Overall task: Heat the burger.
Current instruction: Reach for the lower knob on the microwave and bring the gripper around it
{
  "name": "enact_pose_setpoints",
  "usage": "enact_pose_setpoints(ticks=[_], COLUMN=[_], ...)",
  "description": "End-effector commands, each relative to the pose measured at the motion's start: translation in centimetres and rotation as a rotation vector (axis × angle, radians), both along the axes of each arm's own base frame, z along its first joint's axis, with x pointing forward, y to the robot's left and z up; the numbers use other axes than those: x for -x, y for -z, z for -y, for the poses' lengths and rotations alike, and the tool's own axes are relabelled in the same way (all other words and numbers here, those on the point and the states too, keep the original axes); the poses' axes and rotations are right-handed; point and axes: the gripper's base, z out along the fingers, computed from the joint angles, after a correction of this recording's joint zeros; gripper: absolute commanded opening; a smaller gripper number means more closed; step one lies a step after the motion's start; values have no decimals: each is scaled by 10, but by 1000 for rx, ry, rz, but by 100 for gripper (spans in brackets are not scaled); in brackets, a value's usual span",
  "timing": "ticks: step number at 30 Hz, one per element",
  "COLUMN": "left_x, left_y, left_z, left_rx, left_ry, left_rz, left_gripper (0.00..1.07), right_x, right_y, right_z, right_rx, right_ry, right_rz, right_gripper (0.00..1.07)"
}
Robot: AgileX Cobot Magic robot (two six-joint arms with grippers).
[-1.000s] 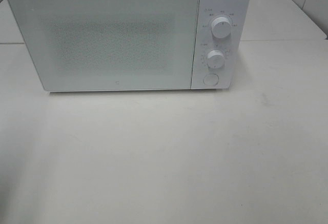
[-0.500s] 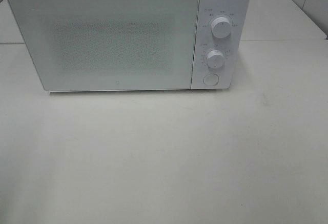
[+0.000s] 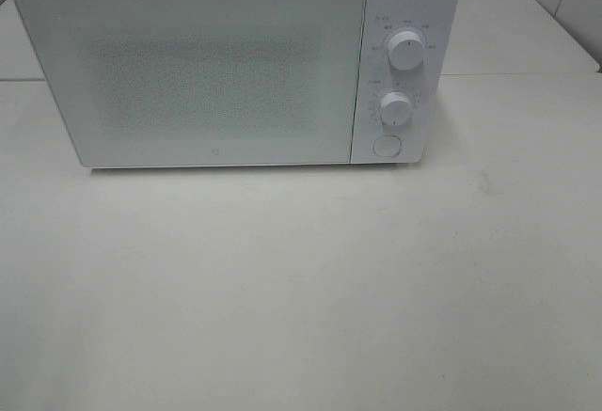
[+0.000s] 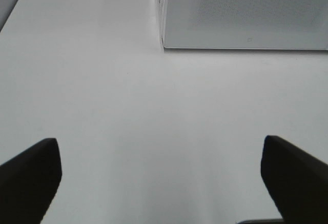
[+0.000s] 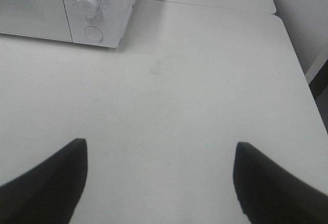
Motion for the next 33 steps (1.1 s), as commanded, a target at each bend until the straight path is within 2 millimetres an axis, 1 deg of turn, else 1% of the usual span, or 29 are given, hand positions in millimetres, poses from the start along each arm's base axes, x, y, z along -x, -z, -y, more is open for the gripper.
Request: enact_pose_setpoints(ticks=[1, 33], left_x=[8, 6], left_y=[1, 1], left_z=[0, 0], left_rx=[3, 3], left_ry=[-2, -2], left_rz=[57, 47], left_gripper=[98, 98], right_x=[3, 3], right_y=[0, 0], right_z=[0, 0], right_rx=[12, 12], right_ry=[-3, -3], right_rz=[38, 37], right_gripper=[76, 76])
